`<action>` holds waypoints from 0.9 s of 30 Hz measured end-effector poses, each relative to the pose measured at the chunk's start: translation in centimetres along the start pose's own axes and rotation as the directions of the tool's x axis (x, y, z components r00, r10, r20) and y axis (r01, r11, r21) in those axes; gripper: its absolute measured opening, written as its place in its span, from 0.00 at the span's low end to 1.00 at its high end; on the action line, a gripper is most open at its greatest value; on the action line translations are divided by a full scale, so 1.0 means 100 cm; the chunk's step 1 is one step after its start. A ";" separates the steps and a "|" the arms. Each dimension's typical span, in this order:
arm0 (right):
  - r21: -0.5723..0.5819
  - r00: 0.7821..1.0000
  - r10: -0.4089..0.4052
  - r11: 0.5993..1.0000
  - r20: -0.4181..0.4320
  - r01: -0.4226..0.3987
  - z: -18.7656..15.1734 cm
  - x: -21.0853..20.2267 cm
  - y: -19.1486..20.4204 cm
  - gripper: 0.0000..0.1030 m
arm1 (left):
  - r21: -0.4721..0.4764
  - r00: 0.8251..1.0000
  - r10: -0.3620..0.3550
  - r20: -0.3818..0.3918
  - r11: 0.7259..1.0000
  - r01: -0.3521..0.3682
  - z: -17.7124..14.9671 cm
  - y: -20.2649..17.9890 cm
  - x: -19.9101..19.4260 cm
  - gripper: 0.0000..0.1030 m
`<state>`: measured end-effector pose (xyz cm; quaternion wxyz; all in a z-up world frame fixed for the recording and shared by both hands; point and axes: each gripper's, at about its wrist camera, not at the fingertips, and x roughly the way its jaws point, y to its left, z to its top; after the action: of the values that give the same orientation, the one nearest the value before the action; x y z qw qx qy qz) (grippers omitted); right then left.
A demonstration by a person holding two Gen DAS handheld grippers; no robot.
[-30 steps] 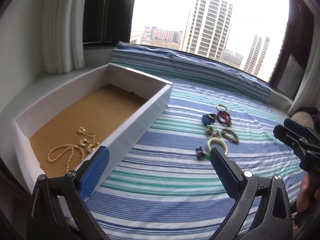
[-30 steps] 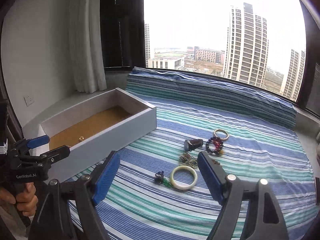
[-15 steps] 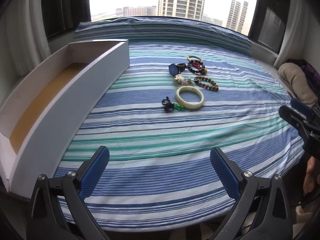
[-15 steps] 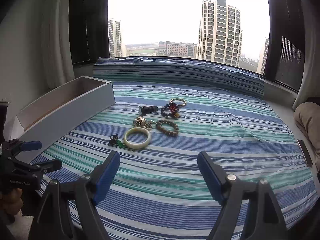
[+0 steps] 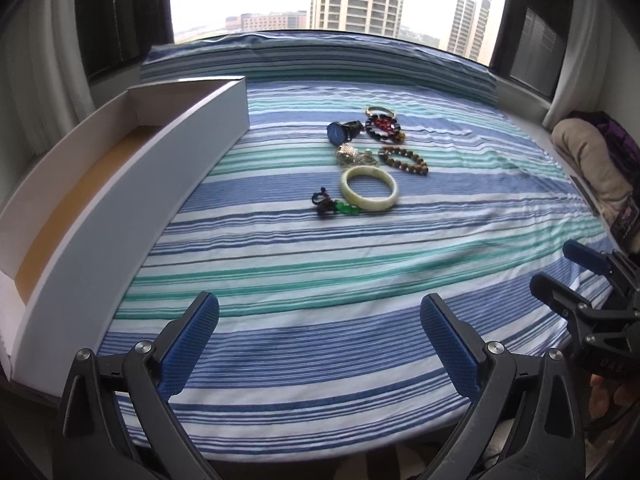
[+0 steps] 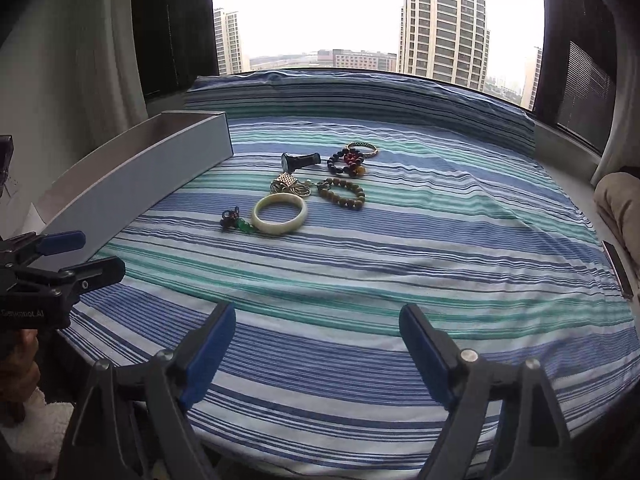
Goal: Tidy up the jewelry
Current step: 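Move the left tool to the green-stone pendant and grasp it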
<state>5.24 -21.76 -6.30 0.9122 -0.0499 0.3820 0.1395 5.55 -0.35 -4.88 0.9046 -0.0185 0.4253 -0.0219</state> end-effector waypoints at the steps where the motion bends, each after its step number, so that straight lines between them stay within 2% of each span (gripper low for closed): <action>1: 0.001 1.000 0.001 1.000 -0.002 -0.001 -0.001 0.000 0.000 0.83 | -0.005 1.000 0.007 -0.003 1.000 -0.007 0.000 0.002 0.001 0.98; 8: 0.031 1.000 -0.021 0.999 -0.005 0.021 -0.006 -0.001 -0.010 0.83 | -0.044 0.999 0.030 -0.028 0.999 -0.031 -0.007 0.016 0.007 0.98; 14: 0.077 0.997 -0.016 0.997 -0.082 0.022 -0.017 0.016 -0.019 0.83 | -0.053 0.997 0.039 -0.067 0.998 -0.042 -0.009 0.021 0.022 0.98; 17: 0.090 0.996 -0.002 0.996 -0.087 0.010 -0.018 0.019 -0.020 0.83 | -0.050 0.996 0.036 -0.083 0.998 -0.040 -0.006 0.020 0.031 0.98; 22: 0.097 0.995 0.006 0.995 -0.097 0.004 -0.019 0.023 -0.023 0.83 | -0.040 0.996 0.017 -0.086 0.999 -0.021 0.010 0.017 0.045 0.97; 27: 0.112 0.994 0.008 0.994 -0.110 0.004 -0.021 0.027 -0.027 0.83 | 0.049 0.997 -0.034 -0.071 0.998 0.038 0.042 0.008 0.075 0.97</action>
<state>6.42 -24.17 -9.69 0.8910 -0.0059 0.4390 0.1160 13.59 0.09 -7.97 0.8887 -0.0026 0.4558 -0.0495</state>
